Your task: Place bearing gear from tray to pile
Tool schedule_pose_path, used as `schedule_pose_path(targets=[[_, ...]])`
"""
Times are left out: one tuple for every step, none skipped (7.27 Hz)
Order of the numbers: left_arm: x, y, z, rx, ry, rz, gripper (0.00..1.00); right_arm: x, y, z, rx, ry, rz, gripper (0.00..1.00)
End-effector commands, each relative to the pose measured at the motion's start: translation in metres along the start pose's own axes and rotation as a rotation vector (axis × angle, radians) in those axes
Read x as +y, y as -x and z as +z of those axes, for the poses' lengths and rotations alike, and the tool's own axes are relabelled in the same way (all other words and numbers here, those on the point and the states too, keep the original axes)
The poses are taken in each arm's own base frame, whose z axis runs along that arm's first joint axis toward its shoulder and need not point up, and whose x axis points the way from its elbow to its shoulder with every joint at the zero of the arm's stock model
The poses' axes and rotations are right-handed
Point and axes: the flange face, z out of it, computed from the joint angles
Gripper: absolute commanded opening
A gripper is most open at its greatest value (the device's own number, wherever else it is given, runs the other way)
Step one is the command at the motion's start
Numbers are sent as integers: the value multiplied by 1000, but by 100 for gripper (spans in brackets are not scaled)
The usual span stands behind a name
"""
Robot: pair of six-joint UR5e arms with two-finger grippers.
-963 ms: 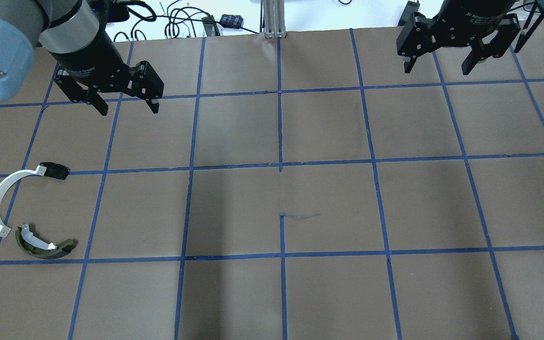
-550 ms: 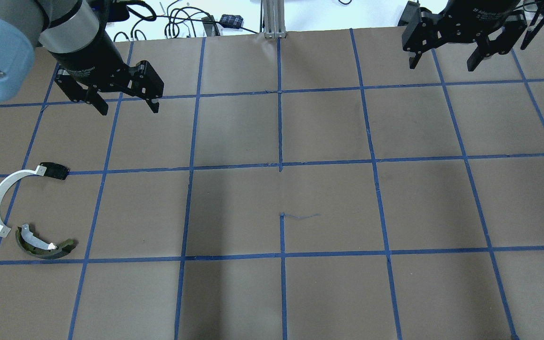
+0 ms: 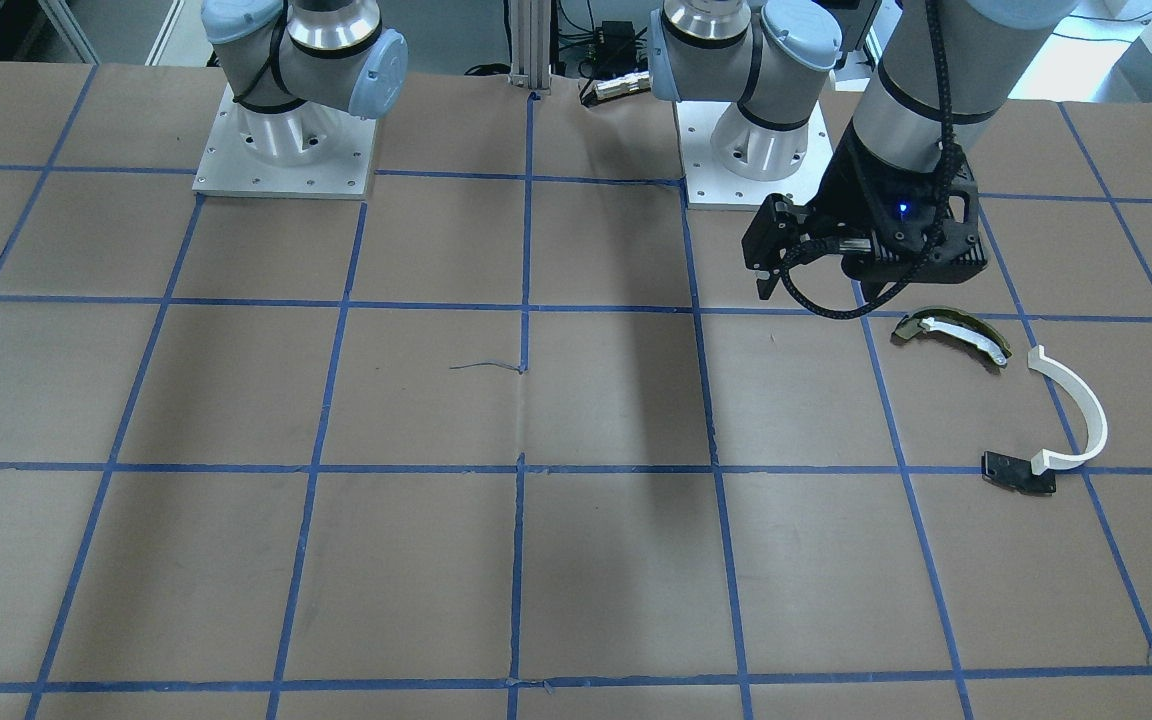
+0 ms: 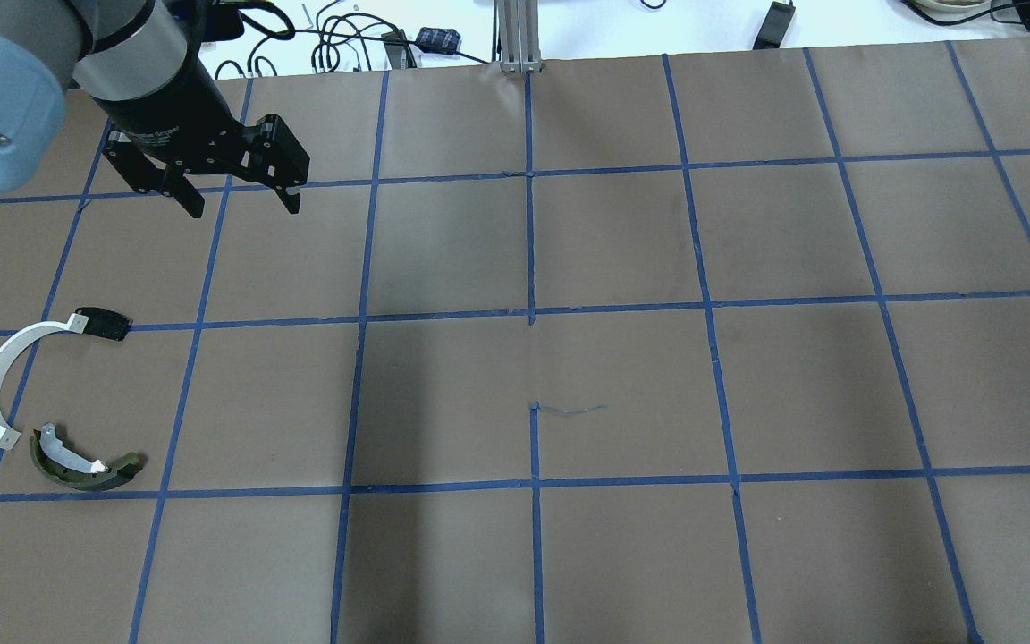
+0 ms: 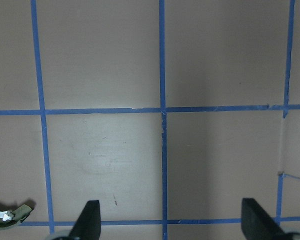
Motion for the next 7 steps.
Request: schedule_pose_path(targets=[[0,0,1,-1,1,0,100,47,-111,65,-145,14,-88,100],[-1,0,1,1,2,0,100,81,-160,104,-187,11,-151,100],[-1,0,1,-1,2,0,100,101,-204,146,-128,-18,-167,100],[-1,0,1,-1,2,0,100,129,-236,199,-135,-3,-114,100],[-1,1,1,-1,1,-1,100,154,-255,256,-175,-1,-154,100],[-1,0,1,1,-1,0,100,157,-267,297,-123,-19,-228,100],[-3,0,2,1,-5,0,100,154,-276,329,-128,-14,-230,100]])
